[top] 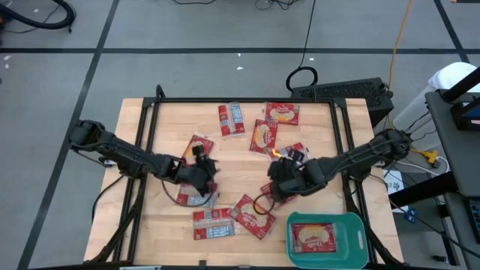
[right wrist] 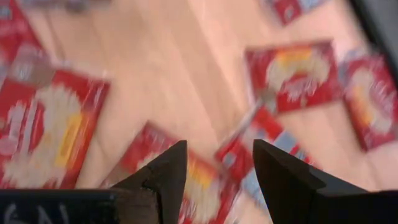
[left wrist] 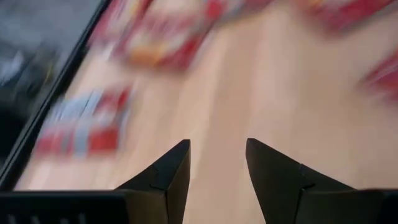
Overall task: Sort popcorn bags into baskets
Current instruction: Put the popcorn bag into the green bin
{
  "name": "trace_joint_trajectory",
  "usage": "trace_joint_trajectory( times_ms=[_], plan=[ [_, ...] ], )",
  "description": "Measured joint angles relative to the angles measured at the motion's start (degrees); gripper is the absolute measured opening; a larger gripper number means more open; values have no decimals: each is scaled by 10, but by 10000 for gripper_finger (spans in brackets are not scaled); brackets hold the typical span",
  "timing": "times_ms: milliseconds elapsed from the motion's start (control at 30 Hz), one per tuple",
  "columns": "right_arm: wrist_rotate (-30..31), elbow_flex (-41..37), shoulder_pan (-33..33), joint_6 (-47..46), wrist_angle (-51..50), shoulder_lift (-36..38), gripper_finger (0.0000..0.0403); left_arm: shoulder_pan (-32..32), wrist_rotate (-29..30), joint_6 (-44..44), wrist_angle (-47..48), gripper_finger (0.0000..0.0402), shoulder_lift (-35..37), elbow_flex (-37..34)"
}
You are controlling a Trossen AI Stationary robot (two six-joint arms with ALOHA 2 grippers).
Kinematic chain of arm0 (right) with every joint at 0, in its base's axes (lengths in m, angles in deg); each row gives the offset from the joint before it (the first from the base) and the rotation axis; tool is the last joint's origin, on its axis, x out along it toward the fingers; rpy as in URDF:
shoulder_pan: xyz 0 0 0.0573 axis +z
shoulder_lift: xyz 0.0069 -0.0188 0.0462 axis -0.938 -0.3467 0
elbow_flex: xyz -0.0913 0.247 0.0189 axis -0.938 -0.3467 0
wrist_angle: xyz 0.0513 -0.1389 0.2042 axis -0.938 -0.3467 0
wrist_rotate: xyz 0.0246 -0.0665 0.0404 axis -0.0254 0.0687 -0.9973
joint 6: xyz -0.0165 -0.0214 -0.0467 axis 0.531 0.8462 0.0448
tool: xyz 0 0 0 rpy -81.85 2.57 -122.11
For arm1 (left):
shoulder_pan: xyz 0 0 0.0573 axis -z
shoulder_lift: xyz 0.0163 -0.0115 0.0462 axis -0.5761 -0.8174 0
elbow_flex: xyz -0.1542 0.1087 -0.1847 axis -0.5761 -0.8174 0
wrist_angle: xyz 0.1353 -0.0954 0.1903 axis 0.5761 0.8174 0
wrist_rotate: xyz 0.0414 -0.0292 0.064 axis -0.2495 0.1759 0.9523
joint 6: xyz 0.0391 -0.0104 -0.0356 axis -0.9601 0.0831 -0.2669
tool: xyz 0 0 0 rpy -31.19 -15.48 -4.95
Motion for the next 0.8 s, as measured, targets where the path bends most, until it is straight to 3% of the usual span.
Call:
trace_joint_trajectory(
  times_ms=[100, 267, 467, 800],
  plan=[
    [28, -16, -8, 31, 68, 0, 176, -22, 1, 85, 94, 159, 0, 0],
    [24, -69, -16, 95, 189, -1, 176, -55, 0, 205, 189, 159, 0, 0],
    [23, -117, -16, 124, 294, -1, 176, -54, -11, 284, 203, 159, -3, 0],
    [22, -153, -16, 139, 348, -1, 176, 35, -32, 351, 214, 159, -23, 0]
  ],
)
